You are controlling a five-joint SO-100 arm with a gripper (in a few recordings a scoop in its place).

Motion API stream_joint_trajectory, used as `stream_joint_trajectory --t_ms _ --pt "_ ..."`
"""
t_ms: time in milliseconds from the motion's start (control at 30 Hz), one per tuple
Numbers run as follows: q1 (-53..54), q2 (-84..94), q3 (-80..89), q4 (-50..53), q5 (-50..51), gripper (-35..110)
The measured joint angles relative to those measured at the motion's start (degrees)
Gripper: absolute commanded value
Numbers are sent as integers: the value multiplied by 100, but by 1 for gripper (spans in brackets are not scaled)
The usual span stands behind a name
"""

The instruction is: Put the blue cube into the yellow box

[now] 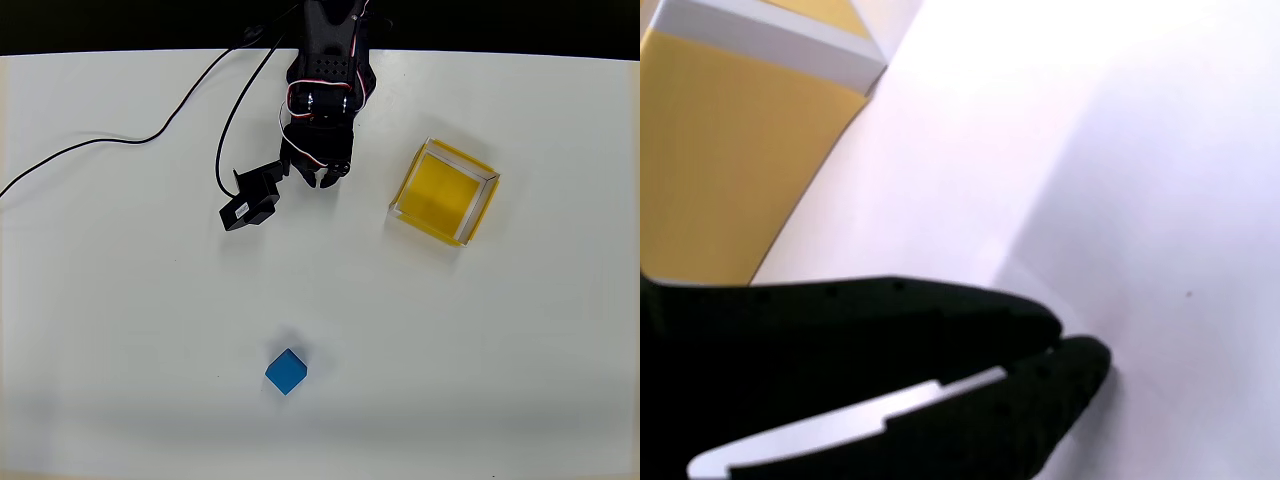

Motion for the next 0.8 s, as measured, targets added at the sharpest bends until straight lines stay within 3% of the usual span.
stream_joint_trajectory --t_ms 133,267,533,667,800 --pt "-264 0 0 -62 809 0" --pt "-378 0 0 -9 -44 0" --pt "-264 0 0 -176 -562 5" --pt "299 -185 0 -1380 -940 10" --pt "967 -1318 -9 -3480 -1169 18"
